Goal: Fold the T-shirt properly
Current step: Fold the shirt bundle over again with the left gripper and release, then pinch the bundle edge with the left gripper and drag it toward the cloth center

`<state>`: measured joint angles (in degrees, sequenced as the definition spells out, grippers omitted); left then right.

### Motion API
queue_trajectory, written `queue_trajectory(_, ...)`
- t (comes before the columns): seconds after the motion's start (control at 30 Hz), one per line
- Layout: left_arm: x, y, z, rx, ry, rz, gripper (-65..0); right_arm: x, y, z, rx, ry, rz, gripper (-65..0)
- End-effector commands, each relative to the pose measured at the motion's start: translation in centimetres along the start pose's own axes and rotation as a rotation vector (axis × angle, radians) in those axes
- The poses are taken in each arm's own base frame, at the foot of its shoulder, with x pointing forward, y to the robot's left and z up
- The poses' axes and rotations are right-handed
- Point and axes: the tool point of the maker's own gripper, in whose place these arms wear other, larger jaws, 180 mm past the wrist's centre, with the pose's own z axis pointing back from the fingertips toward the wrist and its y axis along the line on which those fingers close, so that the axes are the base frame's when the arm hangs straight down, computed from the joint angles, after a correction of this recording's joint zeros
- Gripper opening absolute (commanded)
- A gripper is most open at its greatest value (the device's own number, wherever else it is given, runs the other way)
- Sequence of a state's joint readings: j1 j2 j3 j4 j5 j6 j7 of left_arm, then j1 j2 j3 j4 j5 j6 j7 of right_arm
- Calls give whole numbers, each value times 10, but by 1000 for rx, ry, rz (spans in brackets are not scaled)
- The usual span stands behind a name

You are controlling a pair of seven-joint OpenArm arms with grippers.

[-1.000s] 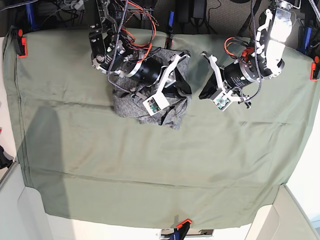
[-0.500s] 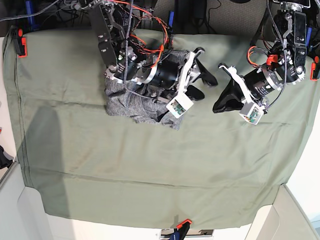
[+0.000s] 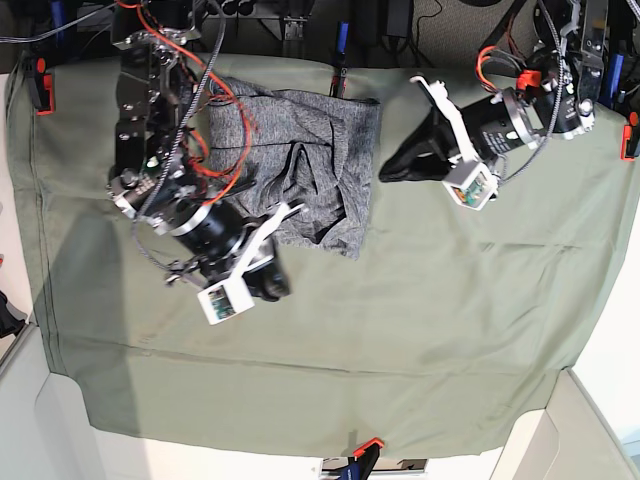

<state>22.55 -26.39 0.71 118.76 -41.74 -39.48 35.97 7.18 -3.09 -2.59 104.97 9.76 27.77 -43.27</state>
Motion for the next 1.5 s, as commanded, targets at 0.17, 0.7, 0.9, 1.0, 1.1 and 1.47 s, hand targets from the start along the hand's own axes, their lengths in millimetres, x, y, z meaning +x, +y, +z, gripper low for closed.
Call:
queue_trajectory(0.17, -27, -68, -37, -161, 111, -144, -650, -18, -69, 18, -149, 29, -41, -650)
queue_trajectory(0.7, -77, -42, -32, -89, 318, -378, -650, -50, -96, 22, -162, 92, -104, -650)
queue_trajectory(0.9, -98, -29, -25, -80, 381, -375, -650, -50, -95, 21, -158, 89, -108, -650)
queue_trajectory(1.0, -110, -20, -27, -65, 393, -377, -650, -50, -95, 21, -157, 90, -107, -650)
queue_trajectory(1.1, -112, -2, -29, -8, 404, -366, -650, -50, -95, 21, -157, 89, -108, -650)
queue_trajectory(1.47, -95, 60, -40, 124, 425, -398, -650, -50, -95, 21, -158, 91, -107, -650)
